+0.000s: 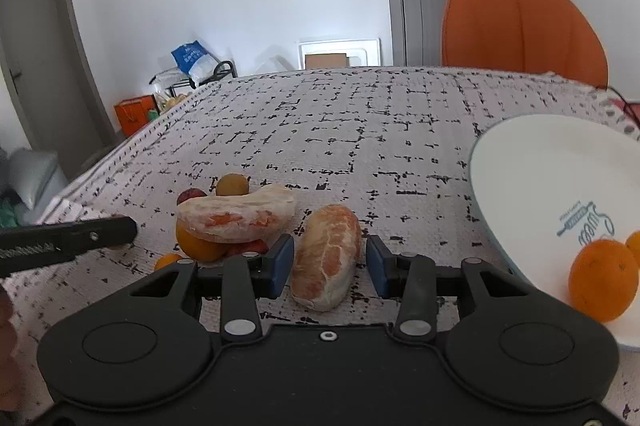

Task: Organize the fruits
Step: 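Carry both fruits to the plate while the right tool releases the tangerine onto it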

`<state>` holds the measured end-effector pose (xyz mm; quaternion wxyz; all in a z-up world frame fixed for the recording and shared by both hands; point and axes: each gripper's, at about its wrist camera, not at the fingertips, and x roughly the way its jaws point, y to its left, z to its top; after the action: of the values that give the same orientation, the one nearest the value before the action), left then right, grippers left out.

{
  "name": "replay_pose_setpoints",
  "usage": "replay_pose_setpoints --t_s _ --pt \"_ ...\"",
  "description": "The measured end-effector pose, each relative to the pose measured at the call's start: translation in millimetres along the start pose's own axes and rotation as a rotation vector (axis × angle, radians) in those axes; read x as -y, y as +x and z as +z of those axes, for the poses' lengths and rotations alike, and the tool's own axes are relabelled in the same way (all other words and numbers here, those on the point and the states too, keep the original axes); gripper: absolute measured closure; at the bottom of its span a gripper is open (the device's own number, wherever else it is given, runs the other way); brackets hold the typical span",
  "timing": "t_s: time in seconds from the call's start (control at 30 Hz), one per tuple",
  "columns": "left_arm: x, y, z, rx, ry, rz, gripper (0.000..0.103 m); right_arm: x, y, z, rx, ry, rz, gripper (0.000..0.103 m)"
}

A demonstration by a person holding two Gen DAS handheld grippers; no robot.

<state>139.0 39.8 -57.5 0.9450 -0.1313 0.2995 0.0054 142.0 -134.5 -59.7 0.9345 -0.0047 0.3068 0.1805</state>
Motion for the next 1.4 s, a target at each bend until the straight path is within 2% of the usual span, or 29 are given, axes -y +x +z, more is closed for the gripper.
replay_pose_setpoints --t_s 0.17,0.2,0.33,0.47,0.77,1.4 --pt "-0.2 -5.4 -1.0 0.004 -0.002 -0.001 0.079 -9.8 1.8 -1.4 -0.001 -0.056 -0.027 0.061" --pt "0.2 -6.8 -0.9 0.006 -0.001 -0.003 0.079 -10.1 1.7 -1.6 -0.002 -0.065 -0.033 0.067" --pt "3.0 -12.8 0.0 0.018 0.007 -0.008 0.079 -9.0 -2.6 -2.8 -0.004 -0.087 -0.026 0.071" --pt "7.1 -18.2 0.6 0.029 0.016 -0.012 0.079 -4.2 -14.2 -6.2 0.007 -0.044 0.014 0.072" --pt "30.9 -29.7 3.4 0.060 0.052 -0.059 0.079 9.5 -51.3 -0.9 0.093 0.015 0.034 0.073" --pt "97.3 -22.4 11.3 0.074 0.167 -0.164 0.079 65.6 -96.9 -3.6 0.195 0.106 -0.056 0.073"
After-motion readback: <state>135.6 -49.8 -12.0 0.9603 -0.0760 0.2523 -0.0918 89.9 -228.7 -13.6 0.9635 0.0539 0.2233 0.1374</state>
